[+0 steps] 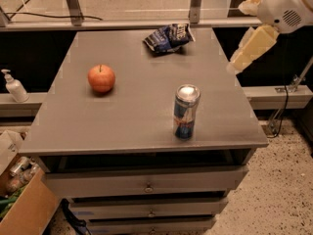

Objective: Pick blue chip bag

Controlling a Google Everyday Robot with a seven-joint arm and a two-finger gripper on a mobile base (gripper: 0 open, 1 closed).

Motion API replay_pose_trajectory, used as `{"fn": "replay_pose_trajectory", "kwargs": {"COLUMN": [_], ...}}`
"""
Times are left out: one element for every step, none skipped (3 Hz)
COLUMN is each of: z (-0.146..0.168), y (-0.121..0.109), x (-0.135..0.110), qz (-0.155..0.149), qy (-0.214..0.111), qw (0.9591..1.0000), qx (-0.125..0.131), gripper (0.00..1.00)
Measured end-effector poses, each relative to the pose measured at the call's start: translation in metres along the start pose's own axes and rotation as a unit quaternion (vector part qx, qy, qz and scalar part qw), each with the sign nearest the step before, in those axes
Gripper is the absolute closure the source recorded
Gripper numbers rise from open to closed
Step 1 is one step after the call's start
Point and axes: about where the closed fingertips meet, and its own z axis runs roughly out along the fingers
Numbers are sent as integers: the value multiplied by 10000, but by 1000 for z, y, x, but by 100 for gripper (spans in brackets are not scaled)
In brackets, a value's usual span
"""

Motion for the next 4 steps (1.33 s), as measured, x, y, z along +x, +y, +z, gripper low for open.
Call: {"fn": "replay_pose_trajectory", "kwargs": {"z": [45,93,141,182], "y": [-25,-48,-69,-88], "x": [-15,-32,-44,-54], "qz": [266,546,855,1258], "qy": [-606,-1005,-1144,-1309], "qw": [9977,9933,9897,9833], "qx": [162,177,122,121], "gripper": [0,0,0,0]}}
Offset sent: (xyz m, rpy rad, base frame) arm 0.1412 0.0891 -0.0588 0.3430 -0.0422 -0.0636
